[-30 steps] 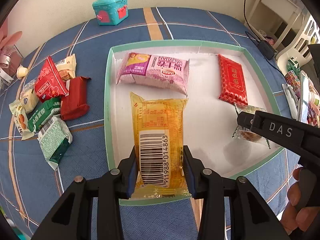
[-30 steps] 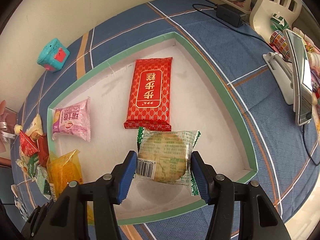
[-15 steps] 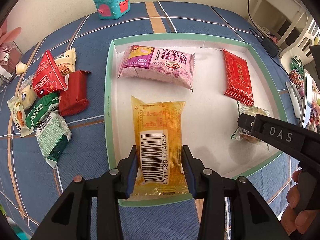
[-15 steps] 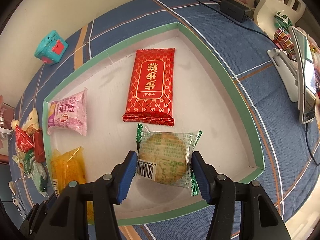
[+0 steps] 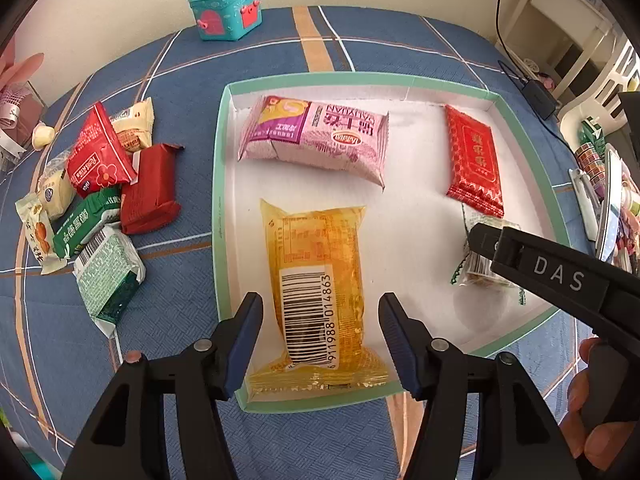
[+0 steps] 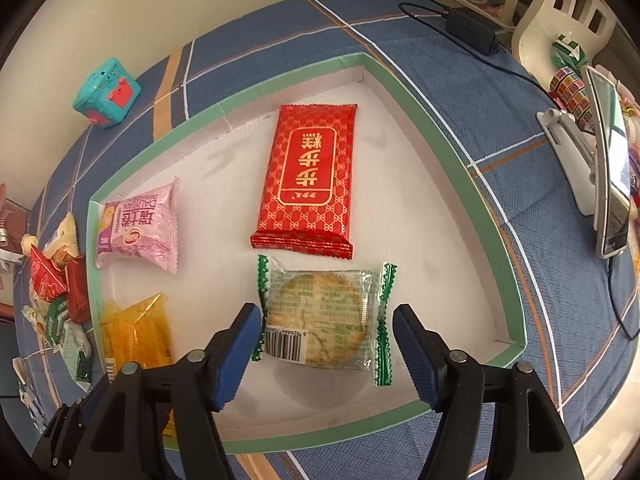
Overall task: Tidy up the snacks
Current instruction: 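Lift both tools away from the tray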
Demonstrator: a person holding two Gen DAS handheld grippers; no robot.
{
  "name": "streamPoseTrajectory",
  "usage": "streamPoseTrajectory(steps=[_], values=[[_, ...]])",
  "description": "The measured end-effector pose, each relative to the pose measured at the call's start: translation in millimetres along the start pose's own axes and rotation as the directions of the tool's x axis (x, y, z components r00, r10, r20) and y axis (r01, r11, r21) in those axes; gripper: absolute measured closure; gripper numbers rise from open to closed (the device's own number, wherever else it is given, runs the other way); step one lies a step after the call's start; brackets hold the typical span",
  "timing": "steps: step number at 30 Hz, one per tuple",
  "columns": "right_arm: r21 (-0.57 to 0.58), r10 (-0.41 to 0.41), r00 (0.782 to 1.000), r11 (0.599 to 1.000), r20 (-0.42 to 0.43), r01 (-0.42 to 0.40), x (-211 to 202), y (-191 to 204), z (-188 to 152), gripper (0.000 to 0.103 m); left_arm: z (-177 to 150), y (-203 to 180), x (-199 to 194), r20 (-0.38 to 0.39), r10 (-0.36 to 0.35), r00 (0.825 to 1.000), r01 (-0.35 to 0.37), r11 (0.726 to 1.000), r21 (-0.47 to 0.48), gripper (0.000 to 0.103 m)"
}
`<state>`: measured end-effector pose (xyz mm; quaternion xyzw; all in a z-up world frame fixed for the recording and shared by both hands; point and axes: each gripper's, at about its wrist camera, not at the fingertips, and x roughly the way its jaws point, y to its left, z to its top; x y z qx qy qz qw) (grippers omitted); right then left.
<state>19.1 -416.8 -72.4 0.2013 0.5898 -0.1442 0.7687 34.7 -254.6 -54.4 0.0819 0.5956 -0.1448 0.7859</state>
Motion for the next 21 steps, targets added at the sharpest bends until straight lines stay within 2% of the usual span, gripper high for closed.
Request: streamPoseTrajectory(steps=[8,11,17,21], values=[[0.002,0.01,0.999,1.0,0.033,-0.011,-12,0,0,0.028,5,4,-17,0.035,-0.034,0.999,0.034,0.999,-0.008,0.041],[0.008,0.015,0.999,1.0,0.034,-0.015,-13,-5,1,0.028,6,13,-24,0.053,-0.024,0.998,0.026,0.999,-0.034,0.041],[0.012,0.015,0.999,1.0,0.038,-0.015,-16,-10,1,0.028,11,42,-36,0.078,0.0,0.997,0.011,0.99,-0.137,0.041],[0.003,0.015,0.999,1.0,0.037,-0.016,-16,-7,1,0.028,11,66,-44,0.095,0.059,0.994,-0.036,0.972,-0.231,0.041]])
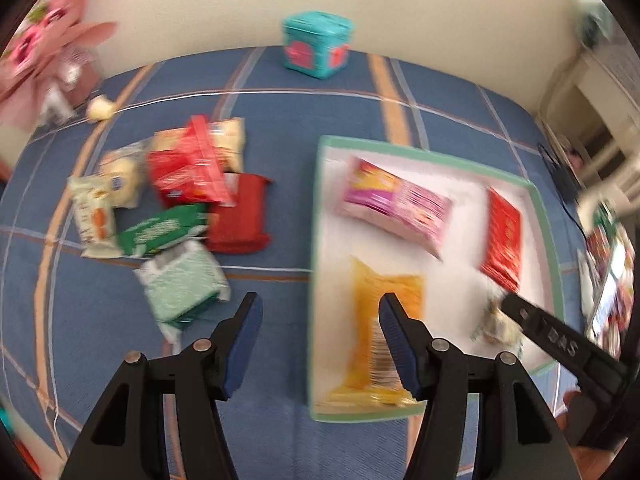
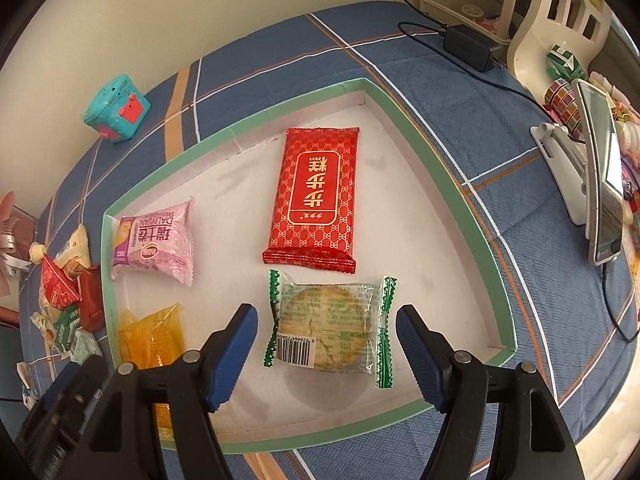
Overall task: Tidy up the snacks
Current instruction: 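Lift both tools away from the tray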
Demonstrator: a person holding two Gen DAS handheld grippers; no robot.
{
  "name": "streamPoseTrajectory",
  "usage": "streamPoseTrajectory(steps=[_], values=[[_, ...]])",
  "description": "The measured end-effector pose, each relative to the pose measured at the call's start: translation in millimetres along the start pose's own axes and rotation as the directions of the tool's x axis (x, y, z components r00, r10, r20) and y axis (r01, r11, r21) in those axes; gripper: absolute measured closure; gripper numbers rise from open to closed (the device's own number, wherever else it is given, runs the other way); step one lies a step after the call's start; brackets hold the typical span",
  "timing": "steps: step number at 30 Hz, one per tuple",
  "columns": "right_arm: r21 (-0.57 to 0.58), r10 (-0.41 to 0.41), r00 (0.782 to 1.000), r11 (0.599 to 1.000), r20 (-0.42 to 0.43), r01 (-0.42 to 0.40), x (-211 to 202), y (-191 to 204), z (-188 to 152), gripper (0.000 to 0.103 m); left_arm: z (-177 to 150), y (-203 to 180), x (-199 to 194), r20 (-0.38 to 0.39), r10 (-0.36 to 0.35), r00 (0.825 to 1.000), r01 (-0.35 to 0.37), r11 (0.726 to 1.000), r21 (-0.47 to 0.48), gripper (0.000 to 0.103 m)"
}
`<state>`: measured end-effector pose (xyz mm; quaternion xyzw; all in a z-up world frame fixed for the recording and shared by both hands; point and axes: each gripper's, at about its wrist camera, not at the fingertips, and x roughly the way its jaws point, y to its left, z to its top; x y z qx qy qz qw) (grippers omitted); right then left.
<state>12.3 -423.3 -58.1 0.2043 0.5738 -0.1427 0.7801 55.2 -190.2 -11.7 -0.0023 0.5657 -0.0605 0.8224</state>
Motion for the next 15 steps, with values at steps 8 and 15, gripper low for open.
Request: streamPoseTrajectory(steps=[8,15], values=[[-0.041,-0.011,1.0,0.999,0.023,0.012,-7,15,-4,0.028,7,42,-1,-0.002,0.09,0.996,-0.09,0.985,-0.147,0.041],[-0.107,-0.016,0.999,0.994,0.029,0.019,-9,34,-9,0.028,4,62,1,-0.022,0.131,0.991,-0.133,0.967,-0.218,0.041]])
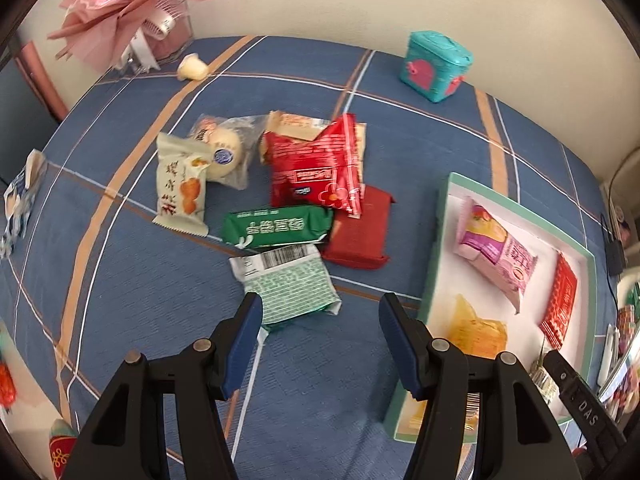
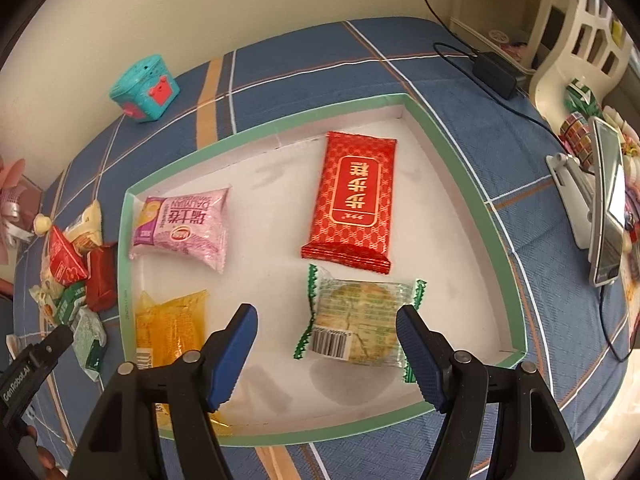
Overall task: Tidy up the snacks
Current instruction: 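Lift both tools away from the tray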
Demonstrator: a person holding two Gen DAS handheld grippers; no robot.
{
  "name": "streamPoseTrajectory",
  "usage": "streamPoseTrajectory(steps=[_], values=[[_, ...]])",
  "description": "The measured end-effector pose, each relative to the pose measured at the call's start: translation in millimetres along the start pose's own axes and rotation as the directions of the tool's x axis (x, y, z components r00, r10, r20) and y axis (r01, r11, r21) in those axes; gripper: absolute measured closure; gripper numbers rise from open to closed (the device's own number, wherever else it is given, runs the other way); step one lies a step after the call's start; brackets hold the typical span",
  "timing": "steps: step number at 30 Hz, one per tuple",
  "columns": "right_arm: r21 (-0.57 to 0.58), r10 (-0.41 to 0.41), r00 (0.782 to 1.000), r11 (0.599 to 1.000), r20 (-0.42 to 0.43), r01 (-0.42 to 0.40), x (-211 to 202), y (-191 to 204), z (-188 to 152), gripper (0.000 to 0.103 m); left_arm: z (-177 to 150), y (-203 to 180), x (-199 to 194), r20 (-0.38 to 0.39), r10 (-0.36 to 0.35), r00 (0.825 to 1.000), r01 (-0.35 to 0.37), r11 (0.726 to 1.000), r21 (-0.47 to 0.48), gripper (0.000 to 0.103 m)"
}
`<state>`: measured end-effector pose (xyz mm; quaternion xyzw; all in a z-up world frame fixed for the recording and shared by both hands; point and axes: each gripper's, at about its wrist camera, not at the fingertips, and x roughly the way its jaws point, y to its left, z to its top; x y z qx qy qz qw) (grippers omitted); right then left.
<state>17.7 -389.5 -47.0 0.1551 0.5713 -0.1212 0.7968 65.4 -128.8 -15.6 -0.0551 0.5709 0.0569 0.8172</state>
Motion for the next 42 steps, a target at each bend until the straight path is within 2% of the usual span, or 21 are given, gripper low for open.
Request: streamPoseTrajectory(steps=[13,14,15,16,18,20,26,35,38,42], values=[[-0.023,-0.005,1.0,1.0,0.001,0.005,0,6,-2,0.028,1,0,0,-0.002,-0.009,1.0,0.009,1.0,0.007,0.041],[-0.024,-0.001,1.0,1.0,0.002,0.001,1,7,-2,0.028,1,-1,-1,0.001,-0.01,1.0,0.01,1.0,0.013,0.033],[-0.026,0.004,1.0,1.0,0.005,-0.003,1,7,-3,0.024,1,-2,-1,0.005,-0.01,1.0,0.01,1.0,0.016,0.026],[-0.03,0.007,1.0,1.0,0.01,-0.006,1,8,-3,0.021,1,-2,-2,0.011,-0.01,1.0,0.01,1.0,0.016,0.015],[-0.043,0.007,1.0,0.999,0.022,-0.006,-1,9,-3,0.006,1,-3,-3,0.019,-0.01,1.0,0.009,1.0,0.018,0.014],[-0.051,0.007,0.999,0.999,0.035,-0.005,-3,11,-3,0.0,2,-3,-4,0.026,-0.012,1.0,0.011,1.0,0.021,0.014],[-0.064,0.015,0.998,0.998,0.053,-0.011,-5,14,-3,0.0,2,-3,-3,0.024,-0.019,1.0,0.018,1.0,0.024,0.009],[-0.1,0.051,0.992,0.994,0.115,-0.039,-12,23,-3,0.0,9,3,-9,0.05,-0.071,0.996,0.07,0.997,0.011,0.009],[-0.088,0.076,0.99,0.994,0.121,-0.066,-15,24,-3,0.0,13,4,-12,0.067,-0.063,0.996,0.062,0.998,0.016,0.009],[-0.097,0.088,0.988,0.992,0.123,-0.077,-17,28,-2,0.0,19,11,-16,0.089,-0.086,0.992,0.086,0.996,-0.004,0.009]])
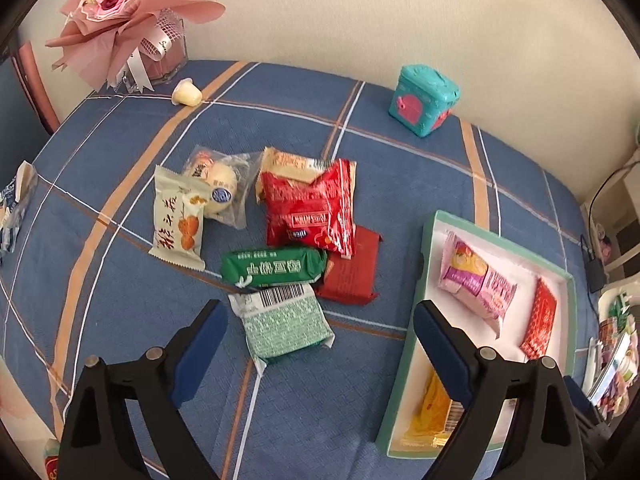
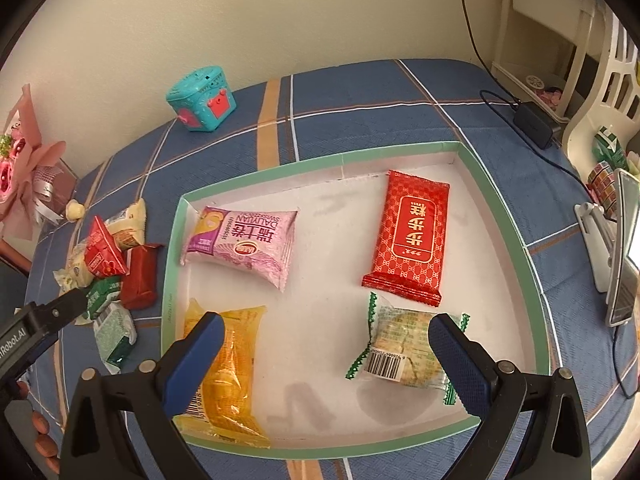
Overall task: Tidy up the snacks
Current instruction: 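Lift both tools away from the tray, then move both tools over the snack pile beside the tray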
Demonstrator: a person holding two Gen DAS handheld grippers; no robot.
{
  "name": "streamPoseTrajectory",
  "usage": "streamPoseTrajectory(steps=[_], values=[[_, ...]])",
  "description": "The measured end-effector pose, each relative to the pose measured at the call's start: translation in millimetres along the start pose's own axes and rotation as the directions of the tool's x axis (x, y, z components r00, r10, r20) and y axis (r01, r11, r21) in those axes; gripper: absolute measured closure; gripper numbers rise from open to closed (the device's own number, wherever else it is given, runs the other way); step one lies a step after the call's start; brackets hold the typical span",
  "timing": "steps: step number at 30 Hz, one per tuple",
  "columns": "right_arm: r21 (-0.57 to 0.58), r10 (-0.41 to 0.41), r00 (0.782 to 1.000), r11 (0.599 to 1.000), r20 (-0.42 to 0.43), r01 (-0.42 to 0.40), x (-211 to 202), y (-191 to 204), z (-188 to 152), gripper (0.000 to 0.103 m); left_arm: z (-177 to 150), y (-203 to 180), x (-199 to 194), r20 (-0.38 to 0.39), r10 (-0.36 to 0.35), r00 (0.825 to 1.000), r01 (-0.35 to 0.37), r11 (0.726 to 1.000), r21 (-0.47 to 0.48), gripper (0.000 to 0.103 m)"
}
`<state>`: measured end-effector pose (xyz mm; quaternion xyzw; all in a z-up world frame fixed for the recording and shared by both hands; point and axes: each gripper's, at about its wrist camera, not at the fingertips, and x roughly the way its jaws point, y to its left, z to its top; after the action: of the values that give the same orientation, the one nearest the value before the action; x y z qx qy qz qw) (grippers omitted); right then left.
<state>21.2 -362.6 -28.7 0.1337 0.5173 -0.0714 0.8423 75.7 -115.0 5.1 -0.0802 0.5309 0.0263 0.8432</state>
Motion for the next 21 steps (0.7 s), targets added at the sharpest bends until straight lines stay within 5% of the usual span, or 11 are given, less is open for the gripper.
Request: streamPoseTrajectory(steps=[7,21], values=[[0.026,0.059,0.998,0.998,0.027,-0.06,-5,2,2,0.0,14,20,2,0.038,0.075,0.996,-0.074,0.997,-0.025,0.009],[-0.099,0.123,0.992,0.988,0.014,-0.121,6,53,4,0.0,31,104,17,-0.071,0.218,0.973,-0.228,0.955,-0.189,0.009]])
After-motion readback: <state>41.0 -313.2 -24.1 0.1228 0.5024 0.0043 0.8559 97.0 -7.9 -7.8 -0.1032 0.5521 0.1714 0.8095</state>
